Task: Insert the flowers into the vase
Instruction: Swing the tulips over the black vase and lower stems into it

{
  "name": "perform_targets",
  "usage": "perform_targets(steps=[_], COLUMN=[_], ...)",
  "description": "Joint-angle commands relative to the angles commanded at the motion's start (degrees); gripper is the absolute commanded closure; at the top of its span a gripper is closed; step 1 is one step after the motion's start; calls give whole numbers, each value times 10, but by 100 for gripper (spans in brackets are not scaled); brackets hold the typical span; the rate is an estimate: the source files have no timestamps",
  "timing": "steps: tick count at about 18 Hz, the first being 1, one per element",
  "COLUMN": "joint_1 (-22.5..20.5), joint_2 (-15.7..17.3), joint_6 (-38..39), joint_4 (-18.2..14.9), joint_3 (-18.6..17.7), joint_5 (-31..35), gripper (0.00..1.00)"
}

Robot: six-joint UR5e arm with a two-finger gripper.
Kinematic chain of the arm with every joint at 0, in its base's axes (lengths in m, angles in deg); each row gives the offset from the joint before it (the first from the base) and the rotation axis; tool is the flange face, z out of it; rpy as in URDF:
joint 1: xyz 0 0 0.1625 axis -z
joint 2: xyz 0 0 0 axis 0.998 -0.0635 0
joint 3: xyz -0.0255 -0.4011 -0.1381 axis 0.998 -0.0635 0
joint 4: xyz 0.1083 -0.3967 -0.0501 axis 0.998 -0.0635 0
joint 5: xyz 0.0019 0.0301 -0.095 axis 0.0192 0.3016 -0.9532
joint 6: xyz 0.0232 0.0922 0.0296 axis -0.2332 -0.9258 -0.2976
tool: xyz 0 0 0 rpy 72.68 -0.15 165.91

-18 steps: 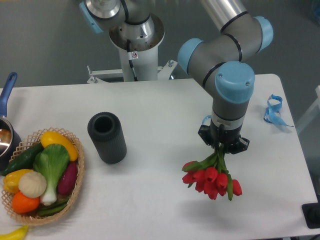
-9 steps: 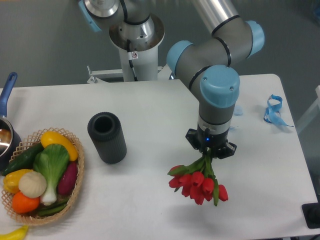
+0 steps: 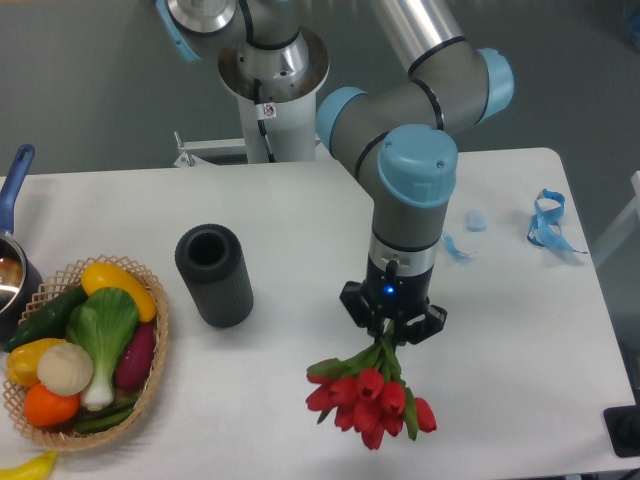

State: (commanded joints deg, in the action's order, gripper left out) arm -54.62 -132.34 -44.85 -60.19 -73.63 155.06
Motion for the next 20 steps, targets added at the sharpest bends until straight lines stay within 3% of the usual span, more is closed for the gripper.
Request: perform_targets(steps=[7, 10, 14, 20], joint_1=[-32, -54, -67, -88], joint_2=[5, 39, 97, 109], joint_6=[5, -15, -57, -59], joint_4=[28, 28, 43, 61], joint_3=[-20, -46, -118, -126], joint_5=[-262, -330, -410, -516], gripper=[100, 100, 100, 98])
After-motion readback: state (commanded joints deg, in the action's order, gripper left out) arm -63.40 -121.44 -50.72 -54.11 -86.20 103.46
